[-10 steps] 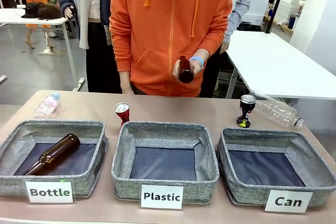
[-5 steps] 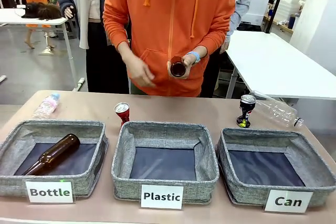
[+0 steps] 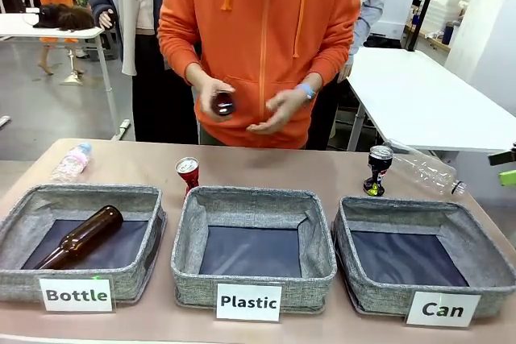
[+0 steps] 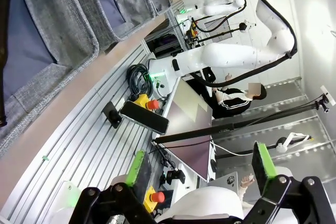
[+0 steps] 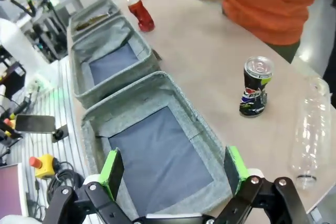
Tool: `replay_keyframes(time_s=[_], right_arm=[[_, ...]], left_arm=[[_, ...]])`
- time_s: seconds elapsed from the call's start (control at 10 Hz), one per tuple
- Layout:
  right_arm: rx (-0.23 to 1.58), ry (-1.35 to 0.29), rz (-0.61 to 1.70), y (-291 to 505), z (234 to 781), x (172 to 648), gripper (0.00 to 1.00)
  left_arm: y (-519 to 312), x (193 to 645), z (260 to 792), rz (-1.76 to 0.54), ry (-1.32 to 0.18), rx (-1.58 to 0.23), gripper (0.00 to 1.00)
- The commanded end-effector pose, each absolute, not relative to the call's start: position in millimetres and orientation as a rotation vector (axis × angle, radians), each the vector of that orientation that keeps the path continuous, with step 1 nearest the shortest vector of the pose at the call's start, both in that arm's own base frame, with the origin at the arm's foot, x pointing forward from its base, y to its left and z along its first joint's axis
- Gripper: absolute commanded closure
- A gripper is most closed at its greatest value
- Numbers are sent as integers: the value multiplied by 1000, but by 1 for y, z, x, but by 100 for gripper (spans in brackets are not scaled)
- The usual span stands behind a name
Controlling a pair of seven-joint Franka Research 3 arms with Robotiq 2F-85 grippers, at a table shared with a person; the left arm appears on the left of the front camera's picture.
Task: Sort the can waste into the basket.
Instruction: Pick up the can waste from the table and place it in the right Fabric basket.
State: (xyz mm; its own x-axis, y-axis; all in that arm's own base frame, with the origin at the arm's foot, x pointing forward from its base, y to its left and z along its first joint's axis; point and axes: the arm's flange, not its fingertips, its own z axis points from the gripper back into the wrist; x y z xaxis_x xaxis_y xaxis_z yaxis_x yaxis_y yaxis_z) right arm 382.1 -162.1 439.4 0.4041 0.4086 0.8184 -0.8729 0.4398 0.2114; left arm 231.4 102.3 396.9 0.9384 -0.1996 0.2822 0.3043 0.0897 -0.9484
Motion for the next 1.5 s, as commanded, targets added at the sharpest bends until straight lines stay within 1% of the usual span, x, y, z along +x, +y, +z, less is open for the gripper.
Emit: replay_keyframes(time_s=[0.0,0.2,0.3,0.4,0.5,0.6,0.8,0.9,1.0,1.1,1.3,1.4], right_arm=[[695,-708,890,-151,436,412,0],[701,-611,901,-125,419,452,0],[690,-582,894,-118,411,467,0],[664,-555,905,-110,405,480,0],[626,-544,909,-104,398,493,0],[627,-526,925,-96,389,505,0],[604,-515,924,-84,369,524,0],[594,-547,922,-81,360,535,0],[606,-549,929,-76,350,541,0],[604,-549,921,-75,338,546,0],[601,-549,920,-64,324,557,0],[596,-557,917,-61,320,561,0]], left_arm=[[103,230,399,-379,-94,-1447,0],[102,231,397,-375,-88,-1433,0],[121,216,430,-407,-87,-1468,0],[147,199,468,-422,-117,-1523,0],[171,181,497,-433,-155,-1562,0],[191,161,514,-452,-160,-1586,0],[204,138,516,-475,-92,-1590,0],[206,133,515,-494,-54,-1554,0],[209,117,514,-521,-64,-1479,0],[207,110,508,-532,-40,-1443,0],[202,117,501,-505,-13,-1425,0],[195,125,496,-486,-38,-1401,0]])
